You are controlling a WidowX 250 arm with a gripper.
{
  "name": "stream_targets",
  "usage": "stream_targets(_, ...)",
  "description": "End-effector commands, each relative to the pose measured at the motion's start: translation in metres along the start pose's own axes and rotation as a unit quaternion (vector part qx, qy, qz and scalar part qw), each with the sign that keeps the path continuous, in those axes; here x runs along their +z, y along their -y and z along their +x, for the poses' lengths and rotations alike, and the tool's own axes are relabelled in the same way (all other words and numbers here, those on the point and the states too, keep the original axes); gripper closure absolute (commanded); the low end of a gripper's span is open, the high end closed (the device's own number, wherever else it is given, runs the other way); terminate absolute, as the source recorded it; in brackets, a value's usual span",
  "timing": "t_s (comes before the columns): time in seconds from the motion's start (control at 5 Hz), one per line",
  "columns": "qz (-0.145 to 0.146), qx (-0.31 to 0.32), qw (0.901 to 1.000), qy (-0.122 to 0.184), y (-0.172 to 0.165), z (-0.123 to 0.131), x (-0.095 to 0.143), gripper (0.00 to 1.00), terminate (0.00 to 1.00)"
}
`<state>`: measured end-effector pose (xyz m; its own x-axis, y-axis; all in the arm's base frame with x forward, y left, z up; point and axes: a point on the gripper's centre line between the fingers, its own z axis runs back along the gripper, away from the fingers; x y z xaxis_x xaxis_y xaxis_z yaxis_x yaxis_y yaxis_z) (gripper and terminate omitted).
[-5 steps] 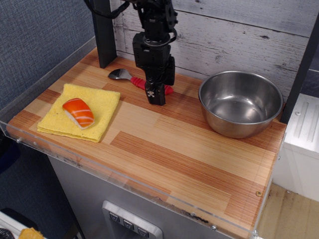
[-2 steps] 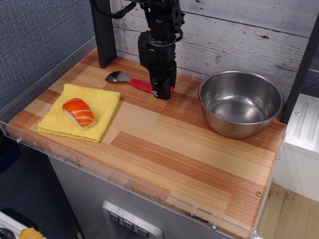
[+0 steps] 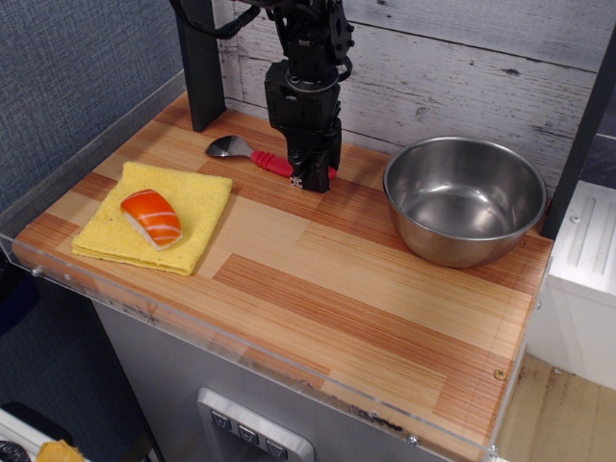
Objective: Move red spoon to right of yellow towel
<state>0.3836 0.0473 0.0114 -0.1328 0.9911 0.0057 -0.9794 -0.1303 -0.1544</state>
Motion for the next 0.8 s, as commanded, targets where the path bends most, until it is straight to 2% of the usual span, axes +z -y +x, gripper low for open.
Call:
stream_targets(0.0,-0.062,0.002,0.9981,-0.001,0.002,-0.004,0.062,1.0,0.0)
stream_targets(0.4,-0.097,-0.011,0.9951,-0.015,-0.024,-0.004,0.103,1.0,0.0)
stream_targets(0.6,-0.105,-0.025,0.994,-0.019,-0.045,-0.009,0.113,1.0,0.0)
